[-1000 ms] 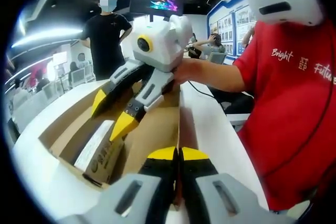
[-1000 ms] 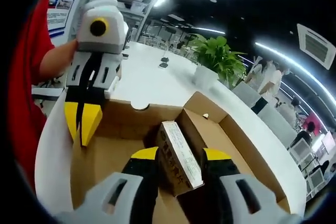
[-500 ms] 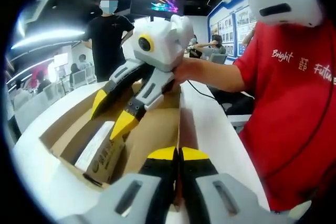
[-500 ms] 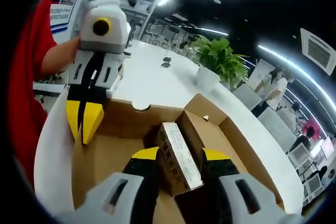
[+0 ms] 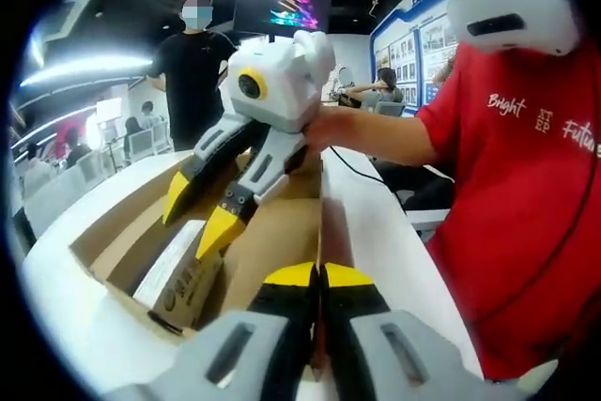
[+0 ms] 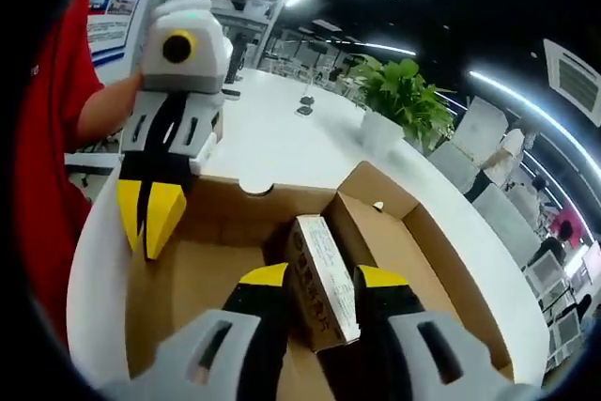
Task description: Operate the shoe box by opening the lid, removing the specified soft item, and placing it in the target area until the item is outside and the box remains undamaged.
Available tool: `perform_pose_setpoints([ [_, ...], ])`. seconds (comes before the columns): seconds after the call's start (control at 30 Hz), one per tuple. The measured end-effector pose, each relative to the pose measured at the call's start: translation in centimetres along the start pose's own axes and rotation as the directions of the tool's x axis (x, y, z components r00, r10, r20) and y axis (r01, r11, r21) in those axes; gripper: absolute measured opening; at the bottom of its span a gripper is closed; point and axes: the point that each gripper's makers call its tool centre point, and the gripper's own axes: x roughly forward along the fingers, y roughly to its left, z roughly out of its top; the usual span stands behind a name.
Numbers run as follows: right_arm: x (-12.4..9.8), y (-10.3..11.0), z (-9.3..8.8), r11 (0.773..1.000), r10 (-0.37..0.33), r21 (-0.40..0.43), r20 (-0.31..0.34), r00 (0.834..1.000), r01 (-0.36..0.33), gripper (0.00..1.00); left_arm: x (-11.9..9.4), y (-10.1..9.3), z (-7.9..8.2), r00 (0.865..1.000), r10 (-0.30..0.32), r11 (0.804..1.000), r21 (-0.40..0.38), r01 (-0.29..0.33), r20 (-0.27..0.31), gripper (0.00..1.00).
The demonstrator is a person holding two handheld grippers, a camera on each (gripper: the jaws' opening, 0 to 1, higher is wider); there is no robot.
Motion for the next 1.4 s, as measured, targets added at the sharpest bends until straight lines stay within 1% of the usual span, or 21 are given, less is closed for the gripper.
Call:
perform_pose_setpoints([
  [0.07,0.1,-0.1,0.2,1.000,0.000,-0.002,-0.007,1.000,0.000,0.26,0.0,0.0,0.0,1.000,-0.003,1.000,-0.001,0.003,0.003,0.01],
  [0.17,0.5,-0.3,0.1,0.998,0.010,-0.059,-0.063,0.998,-0.013,0.26,0.0,0.0,0.0,1.000,-0.002,1.000,0.000,0.002,0.002,0.01],
  [0.27,0.9,-0.4,-0.1,0.996,0.026,-0.079,-0.097,0.995,-0.034,0.26,0.0,0.0,0.0,1.000,-0.001,1.000,0.001,0.001,0.004,0.01],
  [0.33,1.0,-0.2,-0.1,0.996,0.045,-0.077,-0.099,0.994,-0.053,0.24,0.0,0.0,0.0,1.000,-0.001,1.000,0.001,0.001,0.004,0.01],
  [0.4,1.3,-0.3,0.0,0.994,0.061,-0.082,-0.085,0.995,-0.068,0.23,0.0,0.0,0.0,1.000,-0.002,1.000,0.002,0.002,0.004,0.01],
  [0.5,1.6,-0.6,-0.3,0.995,0.061,-0.078,-0.091,0.994,-0.068,0.23,-0.1,0.0,0.0,1.000,-0.002,1.000,0.002,0.002,0.004,0.01],
  [0.57,1.6,-0.4,-0.2,0.995,0.067,-0.070,-0.079,0.995,-0.073,0.23,-0.1,0.0,0.0,1.000,-0.002,1.000,0.003,0.002,0.005,0.01],
  [0.87,1.9,-0.6,-0.2,0.990,0.080,-0.103,-0.104,0.991,-0.091,0.23,-0.2,0.0,0.0,1.000,-0.006,1.000,0.000,0.006,0.004,0.01],
  [1.0,2.2,-0.7,-0.8,0.988,0.082,-0.122,-0.134,0.988,-0.099,0.23,-0.2,0.0,0.0,1.000,-0.006,1.000,0.000,0.006,0.003,0.01],
  [1.13,2.4,-0.5,-0.9,0.986,0.085,-0.127,-0.143,0.986,-0.104,0.23,-0.2,0.0,0.0,1.000,-0.007,1.000,-0.002,0.007,0.002,0.01],
  [1.37,2.8,-0.4,-1.2,0.977,0.089,-0.177,-0.176,0.980,-0.120,0.22,-0.2,-0.1,0.0,1.000,-0.007,1.000,-0.004,0.007,0.002,0.01],
  [1.4,2.8,-0.4,-1.2,0.977,0.090,-0.174,-0.177,0.980,-0.121,0.22,-0.2,-0.1,0.1,1.000,-0.006,1.000,-0.003,0.006,0.002,0.01],
])
